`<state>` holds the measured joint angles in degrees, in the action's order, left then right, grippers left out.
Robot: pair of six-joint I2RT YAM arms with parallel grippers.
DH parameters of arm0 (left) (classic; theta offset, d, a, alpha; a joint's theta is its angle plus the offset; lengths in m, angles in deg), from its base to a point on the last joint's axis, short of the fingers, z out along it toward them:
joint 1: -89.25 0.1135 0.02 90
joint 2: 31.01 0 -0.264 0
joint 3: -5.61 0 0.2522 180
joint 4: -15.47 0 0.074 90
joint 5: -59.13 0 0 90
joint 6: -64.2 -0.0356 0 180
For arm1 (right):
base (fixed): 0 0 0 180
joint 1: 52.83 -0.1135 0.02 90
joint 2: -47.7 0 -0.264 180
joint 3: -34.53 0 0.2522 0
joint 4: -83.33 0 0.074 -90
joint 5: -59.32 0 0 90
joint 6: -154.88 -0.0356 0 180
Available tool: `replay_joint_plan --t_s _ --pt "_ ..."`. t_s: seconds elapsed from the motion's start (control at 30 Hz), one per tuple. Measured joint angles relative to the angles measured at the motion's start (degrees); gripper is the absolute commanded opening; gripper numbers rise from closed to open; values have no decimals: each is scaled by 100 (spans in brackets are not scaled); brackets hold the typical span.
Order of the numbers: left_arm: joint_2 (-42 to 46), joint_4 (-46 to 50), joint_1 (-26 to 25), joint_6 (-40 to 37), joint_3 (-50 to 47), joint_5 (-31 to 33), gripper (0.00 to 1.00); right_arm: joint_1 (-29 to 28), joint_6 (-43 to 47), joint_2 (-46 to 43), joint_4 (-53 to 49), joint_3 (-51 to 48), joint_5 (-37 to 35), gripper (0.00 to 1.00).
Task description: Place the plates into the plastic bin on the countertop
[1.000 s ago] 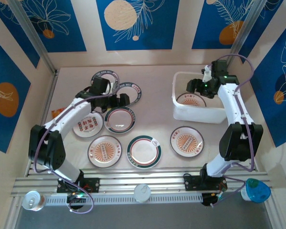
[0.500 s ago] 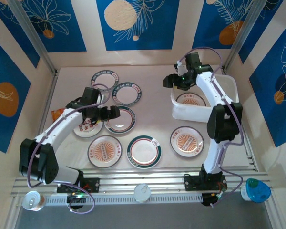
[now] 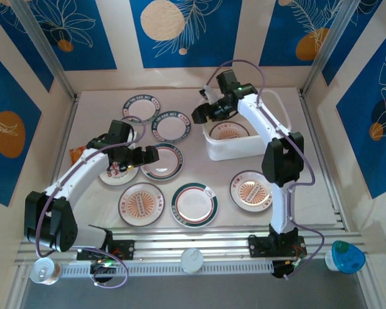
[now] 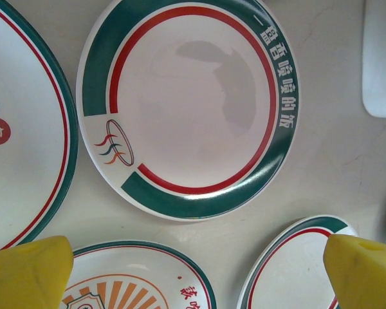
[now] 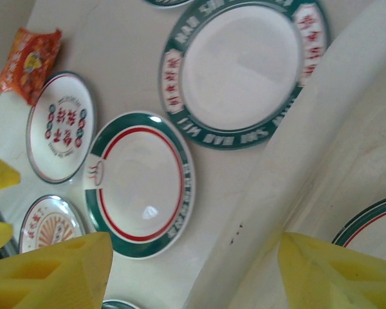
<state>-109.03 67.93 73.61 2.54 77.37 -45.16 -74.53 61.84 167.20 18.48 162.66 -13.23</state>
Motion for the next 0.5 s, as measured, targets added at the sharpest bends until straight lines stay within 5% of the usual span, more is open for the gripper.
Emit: replay_joint_plan --t_s 0.27,0.5 --pt "-2 168 337 -42 0 -46 100 -76 -400 -96 269 -166 -179 72" --pt "22 258 625 -2 -229 -199 91 446 -769 -1241 525 -1084 -393 73"
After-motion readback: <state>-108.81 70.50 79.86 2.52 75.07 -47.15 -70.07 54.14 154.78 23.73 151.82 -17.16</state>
